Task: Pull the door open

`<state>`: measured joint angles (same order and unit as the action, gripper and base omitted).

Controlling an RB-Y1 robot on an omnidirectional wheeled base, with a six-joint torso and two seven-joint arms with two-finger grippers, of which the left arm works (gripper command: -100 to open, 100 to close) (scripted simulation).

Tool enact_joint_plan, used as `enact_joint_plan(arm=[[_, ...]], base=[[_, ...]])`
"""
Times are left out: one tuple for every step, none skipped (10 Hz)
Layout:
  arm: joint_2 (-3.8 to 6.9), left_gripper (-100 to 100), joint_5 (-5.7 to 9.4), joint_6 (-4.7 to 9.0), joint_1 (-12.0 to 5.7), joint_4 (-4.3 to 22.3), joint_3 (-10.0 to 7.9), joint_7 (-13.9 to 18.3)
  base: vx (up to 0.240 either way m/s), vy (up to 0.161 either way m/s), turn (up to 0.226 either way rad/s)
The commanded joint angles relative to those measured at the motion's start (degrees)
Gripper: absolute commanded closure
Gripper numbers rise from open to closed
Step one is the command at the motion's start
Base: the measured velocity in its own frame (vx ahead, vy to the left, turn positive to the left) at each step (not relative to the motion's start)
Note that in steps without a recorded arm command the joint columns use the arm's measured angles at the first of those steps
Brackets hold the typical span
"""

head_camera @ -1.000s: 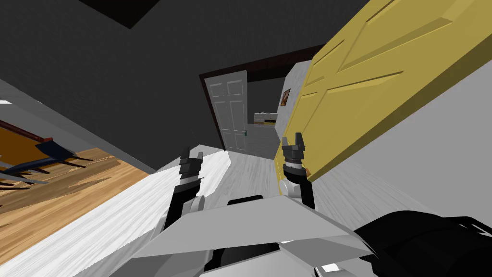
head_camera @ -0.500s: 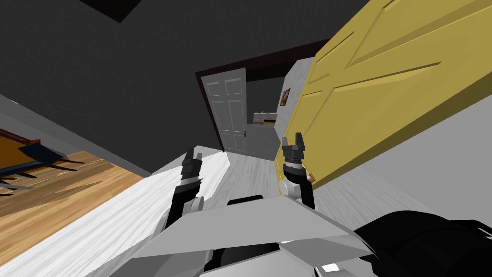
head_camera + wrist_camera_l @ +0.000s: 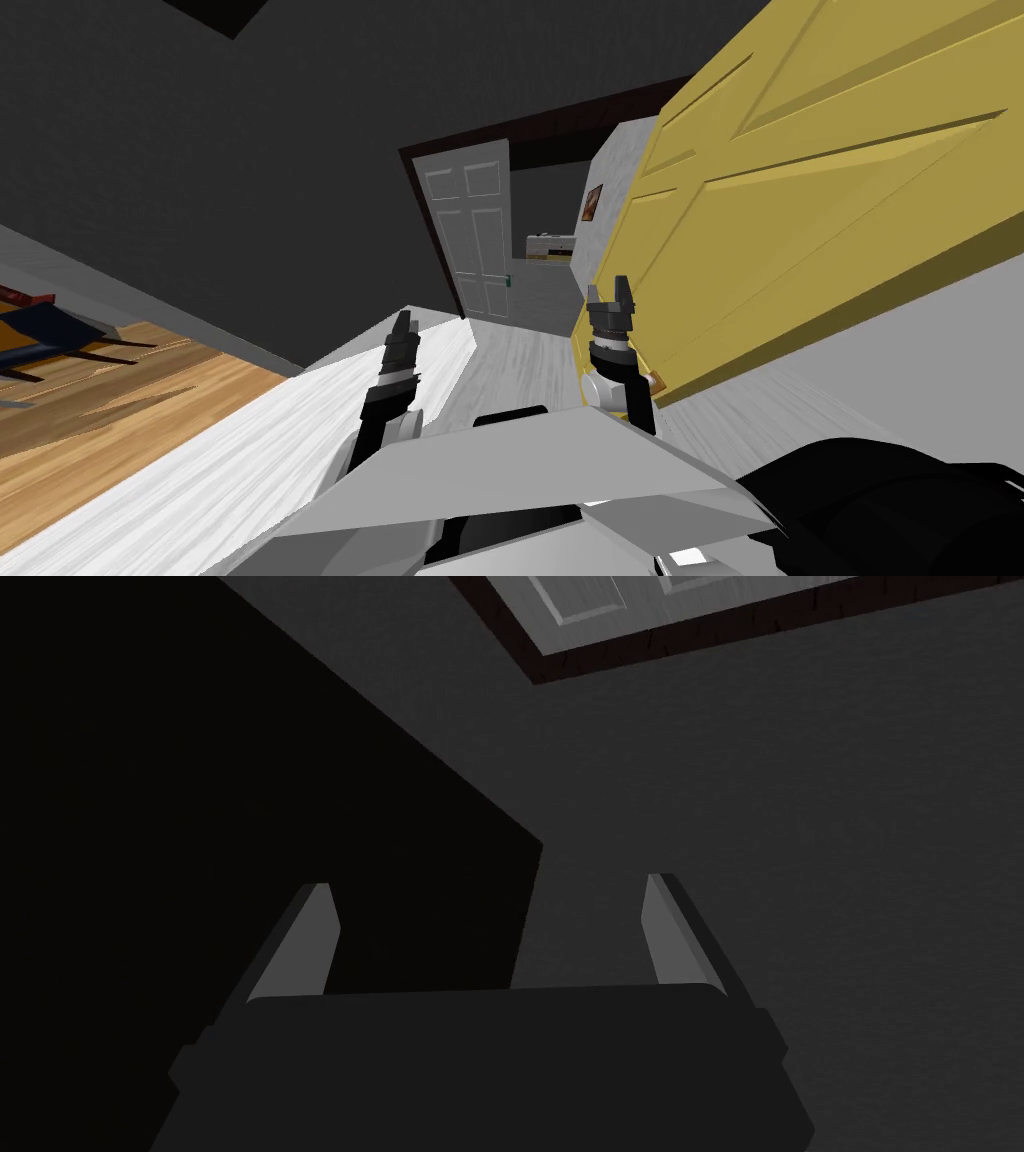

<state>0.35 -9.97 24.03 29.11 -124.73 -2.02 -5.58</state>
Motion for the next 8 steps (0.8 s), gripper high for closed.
enact_joint_plan(arm=[[0.43,-100,-0.51,0.65,-0.29,1.1,-0.56,-2.1],[0.63,-100,-0.87,1.00,-0.41,1.7,-0.81,-3.4],[0.83,-100,-1.23,1.36,-0.53,2.3,-1.07,-4.7],[1.03,-100,-1.68,1.79,-0.68,3.1,-1.38,-6.2],[1.23,-100,-2.12,2.22,-0.82,3.8,-1.70,-7.8],[1.43,-100,-2.57,2.66,-0.97,4.5,-2.01,-9.3],[1.63,-100,-3.01,3.09,-1.12,5.3,-2.32,-10.8],[1.83,-100,-3.45,3.52,-1.26,6.0,-2.64,-12.4]], base=[[0.090,-0.039,-0.023],[0.079,-0.033,-0.018],[0.087,-0.024,-0.026],[0.097,-0.026,-0.030],[0.105,-0.032,-0.024],[0.102,-0.023,-0.025],[0.098,-0.031,-0.028],[0.097,-0.035,-0.028]])
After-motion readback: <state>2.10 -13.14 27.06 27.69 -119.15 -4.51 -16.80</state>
